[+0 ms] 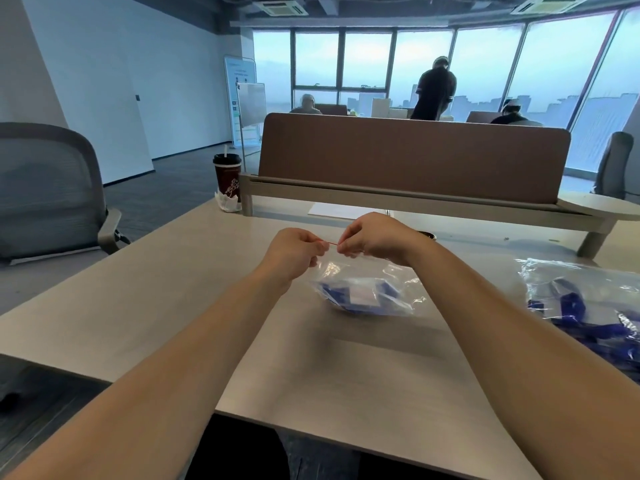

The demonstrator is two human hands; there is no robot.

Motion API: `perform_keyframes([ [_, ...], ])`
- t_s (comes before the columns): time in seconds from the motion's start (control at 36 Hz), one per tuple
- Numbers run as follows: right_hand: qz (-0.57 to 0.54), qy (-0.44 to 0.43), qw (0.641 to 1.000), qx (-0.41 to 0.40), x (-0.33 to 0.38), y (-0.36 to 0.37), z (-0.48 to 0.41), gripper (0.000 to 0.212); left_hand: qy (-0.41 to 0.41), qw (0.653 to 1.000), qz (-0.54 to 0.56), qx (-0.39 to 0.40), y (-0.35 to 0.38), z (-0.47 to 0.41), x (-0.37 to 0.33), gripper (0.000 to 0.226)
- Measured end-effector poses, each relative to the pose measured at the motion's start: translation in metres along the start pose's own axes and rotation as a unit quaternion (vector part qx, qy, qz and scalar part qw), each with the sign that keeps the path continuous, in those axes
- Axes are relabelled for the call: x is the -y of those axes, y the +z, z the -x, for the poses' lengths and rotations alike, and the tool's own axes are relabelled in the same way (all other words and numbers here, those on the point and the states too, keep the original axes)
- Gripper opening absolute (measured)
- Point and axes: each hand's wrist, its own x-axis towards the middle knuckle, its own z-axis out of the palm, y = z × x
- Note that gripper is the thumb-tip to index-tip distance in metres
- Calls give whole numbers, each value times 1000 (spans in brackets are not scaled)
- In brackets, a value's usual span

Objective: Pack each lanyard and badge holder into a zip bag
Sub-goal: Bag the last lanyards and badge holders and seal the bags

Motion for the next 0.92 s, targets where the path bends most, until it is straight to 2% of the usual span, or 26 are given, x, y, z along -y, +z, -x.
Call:
perform_keyframes([
  [0.33,12,-9,1000,25,13,14,-9,5,-6,1000,0,21,-20,-2,7,18],
  [0.61,33,-16,999,14,18,25,-16,15,37,997,-63,-21,-16,4,15,22],
  [0.92,65,-15,998,9,16,17,-9,17,12,997,-14,-71,-10,3,14,18],
])
